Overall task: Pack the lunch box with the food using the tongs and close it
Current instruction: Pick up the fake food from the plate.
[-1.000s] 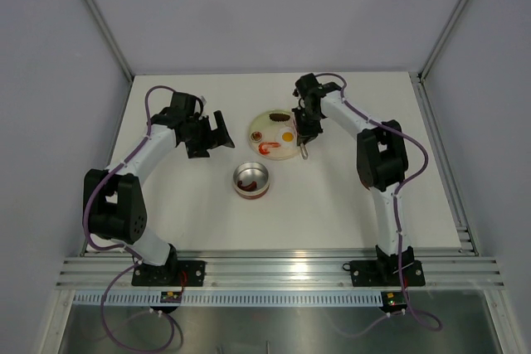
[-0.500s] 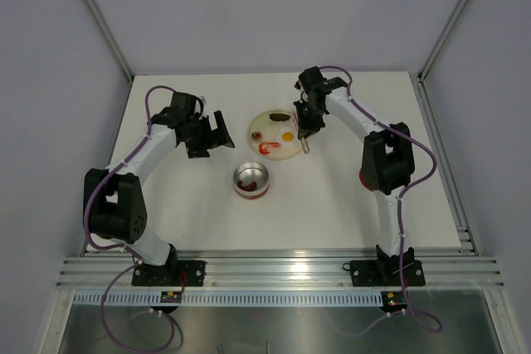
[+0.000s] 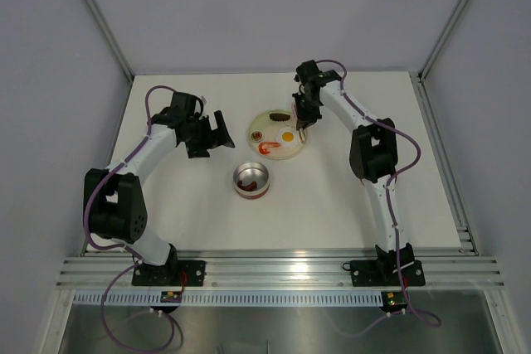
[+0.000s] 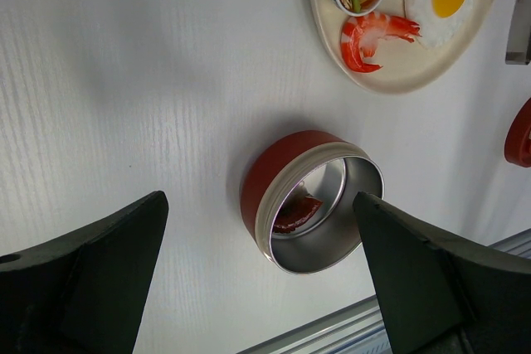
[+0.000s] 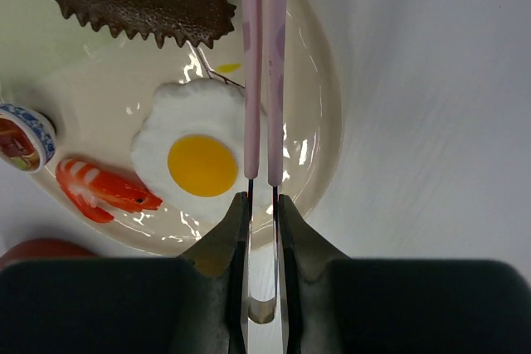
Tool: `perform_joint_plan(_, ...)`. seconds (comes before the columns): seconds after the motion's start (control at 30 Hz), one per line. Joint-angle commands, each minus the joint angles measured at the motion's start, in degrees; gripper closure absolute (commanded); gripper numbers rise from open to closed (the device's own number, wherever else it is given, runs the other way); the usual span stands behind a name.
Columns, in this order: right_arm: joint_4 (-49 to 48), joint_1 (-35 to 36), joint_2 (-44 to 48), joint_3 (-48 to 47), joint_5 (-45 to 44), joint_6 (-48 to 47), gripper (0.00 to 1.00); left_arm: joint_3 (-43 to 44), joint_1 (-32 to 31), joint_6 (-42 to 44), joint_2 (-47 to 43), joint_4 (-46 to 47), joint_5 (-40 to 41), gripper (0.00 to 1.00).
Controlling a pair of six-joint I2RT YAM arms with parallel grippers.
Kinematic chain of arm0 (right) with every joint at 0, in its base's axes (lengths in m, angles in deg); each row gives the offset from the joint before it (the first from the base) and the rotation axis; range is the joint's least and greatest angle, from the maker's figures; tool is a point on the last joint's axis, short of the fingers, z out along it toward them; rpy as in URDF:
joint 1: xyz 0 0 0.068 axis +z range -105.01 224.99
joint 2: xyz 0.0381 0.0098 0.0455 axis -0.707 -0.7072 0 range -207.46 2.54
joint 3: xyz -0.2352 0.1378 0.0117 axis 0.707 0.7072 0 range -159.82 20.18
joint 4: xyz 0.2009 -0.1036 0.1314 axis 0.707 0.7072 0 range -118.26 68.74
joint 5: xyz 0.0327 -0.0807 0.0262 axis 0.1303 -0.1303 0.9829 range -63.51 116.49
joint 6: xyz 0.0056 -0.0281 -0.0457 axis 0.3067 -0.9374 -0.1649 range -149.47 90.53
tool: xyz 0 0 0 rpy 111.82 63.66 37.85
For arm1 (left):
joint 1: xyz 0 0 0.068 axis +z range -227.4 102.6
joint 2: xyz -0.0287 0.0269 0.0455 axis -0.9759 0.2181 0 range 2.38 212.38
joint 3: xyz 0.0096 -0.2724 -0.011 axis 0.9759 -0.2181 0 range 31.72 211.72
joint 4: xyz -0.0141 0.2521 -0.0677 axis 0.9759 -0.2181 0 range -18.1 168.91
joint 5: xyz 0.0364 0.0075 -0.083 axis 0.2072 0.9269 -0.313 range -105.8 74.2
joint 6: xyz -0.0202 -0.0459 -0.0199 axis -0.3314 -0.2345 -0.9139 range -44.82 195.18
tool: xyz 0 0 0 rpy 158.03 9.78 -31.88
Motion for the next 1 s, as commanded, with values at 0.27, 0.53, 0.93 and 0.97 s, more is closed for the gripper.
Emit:
perform_joint_plan(0.27, 2.59, 0.79, 1.28, 1.32, 4.12, -2.08, 1.0, 0.04, -0.13, 0.31, -1.11, 0.75, -0.74, 0.01)
perform_joint_plan(0.53, 4.01, 3.24, 3.74, 3.77, 4.39, -4.54, 1.0, 0.04, -0.22, 0.48, -1.11, 0.75, -0.74, 0.01)
perform_joint_plan(0.93, 4.18, 5.8, 11.04, 9.4, 2.56, -7.97, 1.0, -0.84, -0.14, 0.31, -0.59, 1.45, -1.01, 0.01)
perform_joint_plan(0.97, 4.09, 5.8, 11.39, 9.58, 1.59, -7.88, 1.0, -0.84, -0.13, 0.39, -0.67, 1.45, -1.01, 0.01)
